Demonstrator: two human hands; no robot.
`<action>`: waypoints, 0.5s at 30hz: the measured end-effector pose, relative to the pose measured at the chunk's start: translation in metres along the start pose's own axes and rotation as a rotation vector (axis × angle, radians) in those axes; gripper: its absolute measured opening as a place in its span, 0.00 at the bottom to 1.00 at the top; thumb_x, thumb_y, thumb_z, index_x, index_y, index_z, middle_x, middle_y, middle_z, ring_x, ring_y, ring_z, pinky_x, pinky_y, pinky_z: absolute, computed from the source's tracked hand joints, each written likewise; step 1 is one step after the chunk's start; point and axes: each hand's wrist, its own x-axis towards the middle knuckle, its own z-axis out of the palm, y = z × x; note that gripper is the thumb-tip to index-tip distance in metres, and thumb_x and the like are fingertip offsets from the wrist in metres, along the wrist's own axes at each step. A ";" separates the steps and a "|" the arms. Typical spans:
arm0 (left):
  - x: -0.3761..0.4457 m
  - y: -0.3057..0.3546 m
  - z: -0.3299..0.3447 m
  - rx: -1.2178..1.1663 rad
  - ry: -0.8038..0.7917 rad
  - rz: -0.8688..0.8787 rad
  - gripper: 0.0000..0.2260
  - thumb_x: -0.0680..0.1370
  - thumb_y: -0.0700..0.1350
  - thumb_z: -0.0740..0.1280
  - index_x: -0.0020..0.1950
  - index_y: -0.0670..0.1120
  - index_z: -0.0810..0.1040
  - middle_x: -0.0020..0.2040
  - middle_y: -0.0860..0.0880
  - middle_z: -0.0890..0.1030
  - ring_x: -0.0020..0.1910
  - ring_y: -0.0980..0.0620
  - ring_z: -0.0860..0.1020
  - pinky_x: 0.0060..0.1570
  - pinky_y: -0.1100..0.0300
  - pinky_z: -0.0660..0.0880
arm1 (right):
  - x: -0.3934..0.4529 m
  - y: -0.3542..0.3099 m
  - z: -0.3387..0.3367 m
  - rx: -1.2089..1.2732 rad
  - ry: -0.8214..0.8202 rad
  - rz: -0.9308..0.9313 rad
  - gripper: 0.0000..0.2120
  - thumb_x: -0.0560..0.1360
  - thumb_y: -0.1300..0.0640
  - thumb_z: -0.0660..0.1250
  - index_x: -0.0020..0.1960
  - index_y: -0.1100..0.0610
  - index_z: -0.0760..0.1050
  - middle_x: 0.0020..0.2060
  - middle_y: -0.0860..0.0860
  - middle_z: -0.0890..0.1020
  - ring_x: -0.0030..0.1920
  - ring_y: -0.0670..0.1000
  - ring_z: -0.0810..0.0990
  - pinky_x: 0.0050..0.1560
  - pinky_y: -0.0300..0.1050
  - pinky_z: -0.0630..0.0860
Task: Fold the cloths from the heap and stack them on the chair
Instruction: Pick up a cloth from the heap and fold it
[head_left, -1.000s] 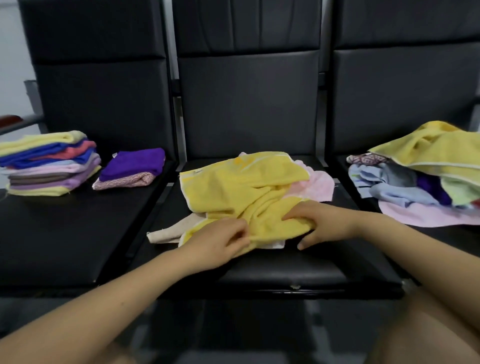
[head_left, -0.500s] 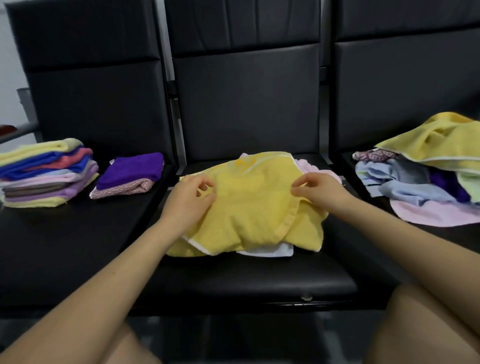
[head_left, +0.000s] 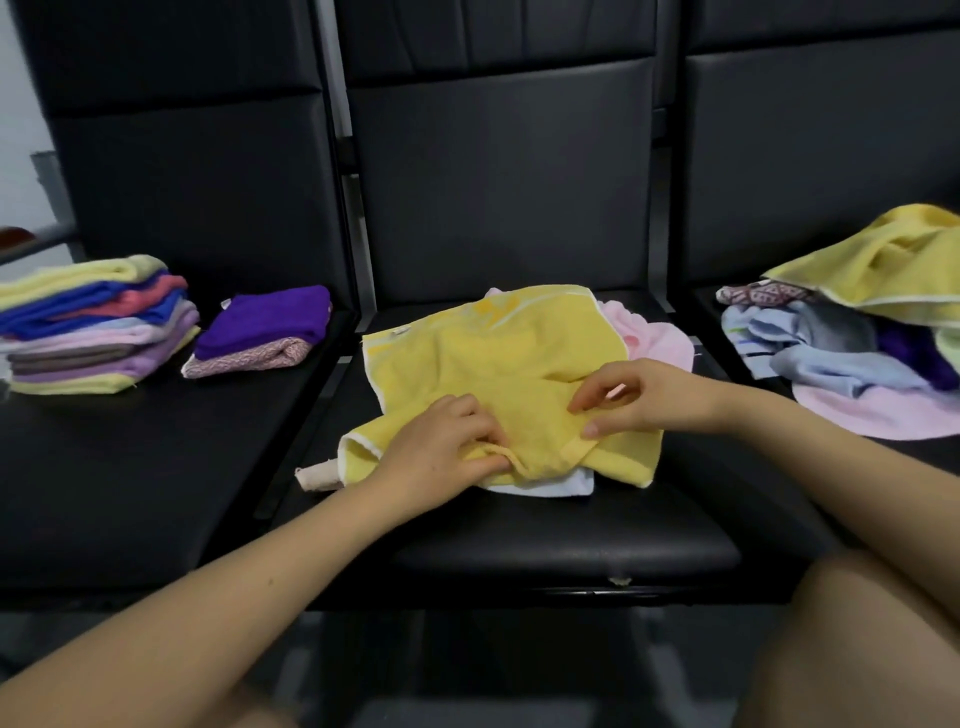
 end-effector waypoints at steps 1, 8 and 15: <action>-0.001 -0.002 -0.003 -0.052 0.002 0.013 0.14 0.71 0.61 0.67 0.47 0.53 0.81 0.47 0.57 0.77 0.52 0.55 0.73 0.54 0.56 0.72 | -0.001 0.000 0.000 -0.018 -0.007 -0.005 0.13 0.68 0.52 0.77 0.52 0.48 0.82 0.52 0.42 0.82 0.54 0.37 0.77 0.56 0.27 0.70; 0.002 0.004 -0.043 -0.764 0.215 -0.299 0.08 0.80 0.43 0.65 0.42 0.50 0.78 0.36 0.60 0.77 0.39 0.62 0.75 0.44 0.70 0.71 | -0.001 0.000 0.002 -0.034 -0.018 -0.051 0.10 0.69 0.53 0.77 0.50 0.50 0.81 0.48 0.39 0.81 0.51 0.40 0.77 0.55 0.31 0.71; -0.007 -0.030 -0.049 -0.446 0.002 -0.742 0.05 0.78 0.47 0.67 0.49 0.48 0.81 0.51 0.48 0.81 0.54 0.48 0.79 0.56 0.55 0.74 | -0.004 -0.018 0.007 0.237 0.103 -0.122 0.12 0.81 0.53 0.61 0.40 0.54 0.75 0.30 0.39 0.73 0.34 0.38 0.70 0.37 0.30 0.66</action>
